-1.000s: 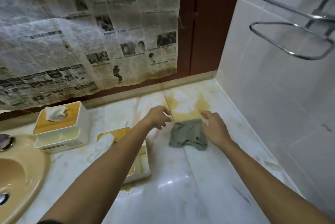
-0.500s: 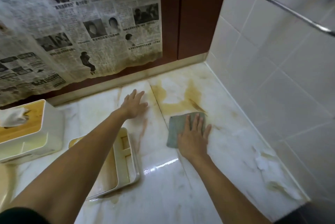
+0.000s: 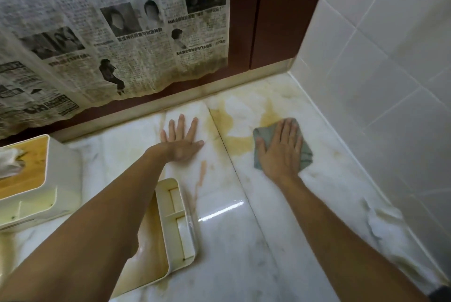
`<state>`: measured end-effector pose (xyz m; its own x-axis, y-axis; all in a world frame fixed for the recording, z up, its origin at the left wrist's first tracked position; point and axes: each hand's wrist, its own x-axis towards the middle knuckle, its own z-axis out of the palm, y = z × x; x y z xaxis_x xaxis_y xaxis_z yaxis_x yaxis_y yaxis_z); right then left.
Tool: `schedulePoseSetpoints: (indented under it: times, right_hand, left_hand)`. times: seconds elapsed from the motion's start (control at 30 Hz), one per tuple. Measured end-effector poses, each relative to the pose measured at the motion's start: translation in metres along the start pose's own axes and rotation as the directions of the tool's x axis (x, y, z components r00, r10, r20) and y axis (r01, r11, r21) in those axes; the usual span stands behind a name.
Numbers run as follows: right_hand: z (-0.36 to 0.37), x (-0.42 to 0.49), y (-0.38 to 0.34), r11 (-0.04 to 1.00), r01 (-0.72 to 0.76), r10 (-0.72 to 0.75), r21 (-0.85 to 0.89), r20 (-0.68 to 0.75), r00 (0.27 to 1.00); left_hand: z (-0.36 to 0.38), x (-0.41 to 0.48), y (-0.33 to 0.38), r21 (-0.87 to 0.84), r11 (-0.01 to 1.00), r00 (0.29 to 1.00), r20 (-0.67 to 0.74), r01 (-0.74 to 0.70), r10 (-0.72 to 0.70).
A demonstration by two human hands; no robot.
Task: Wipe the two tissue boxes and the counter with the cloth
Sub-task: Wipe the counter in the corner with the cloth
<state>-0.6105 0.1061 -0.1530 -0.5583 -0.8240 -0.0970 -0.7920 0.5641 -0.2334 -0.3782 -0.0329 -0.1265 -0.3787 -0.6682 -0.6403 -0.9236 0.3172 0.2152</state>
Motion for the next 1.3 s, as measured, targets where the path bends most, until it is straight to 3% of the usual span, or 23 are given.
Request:
schedulePoseSetpoints:
  times: [0.17, 0.27, 0.47, 0.57, 0.67, 0.93, 1.17, 1.3]
  right_hand:
    - [-0.003, 0.074, -0.011, 0.993, 0.112, -0.110, -0.033, 0.058, 0.992]
    - [-0.002, 0.098, -0.035, 0.965, 0.258, -0.251, -0.040, 0.120, 0.960]
    - [0.014, 0.099, -0.088, 0.794, 0.606, -0.583, -0.041, 0.229, 0.780]
    - [0.016, 0.094, -0.091, 0.707, 0.704, -0.672, -0.063, 0.248, 0.697]
    - [0.013, 0.079, -0.080, 0.661, 0.748, -0.713, -0.064, 0.260, 0.652]
    - [0.006, -0.002, -0.024, 0.658, 0.747, -0.706, -0.096, 0.266, 0.656]
    - [-0.013, -0.028, 0.051, 0.778, 0.611, -0.570, -0.146, 0.245, 0.784]
    - [-0.015, -0.012, 0.049, 0.874, 0.471, -0.438, -0.117, 0.227, 0.870]
  left_hand:
    - [0.005, 0.003, 0.000, -0.002, 1.000, 0.999, -0.028, -0.021, 0.021]
    - [0.006, 0.004, -0.001, -0.009, 1.000, 0.999, -0.031, -0.024, 0.023]
    - [0.004, 0.005, -0.006, -0.069, 0.996, 0.998, -0.030, -0.052, 0.050]
    - [0.001, 0.003, -0.010, -0.192, 0.978, 0.996, -0.059, -0.080, 0.070]
    - [-0.001, 0.001, -0.011, -0.207, 0.974, 0.994, -0.077, -0.094, 0.080]
    - [-0.005, -0.007, 0.003, -0.027, 1.000, 0.995, -0.098, -0.015, 0.013]
    - [-0.009, -0.022, 0.019, 0.176, 0.984, 0.982, -0.191, 0.027, 0.008]
    - [-0.002, -0.029, 0.017, 0.098, 0.995, 0.983, -0.185, 0.022, -0.003]
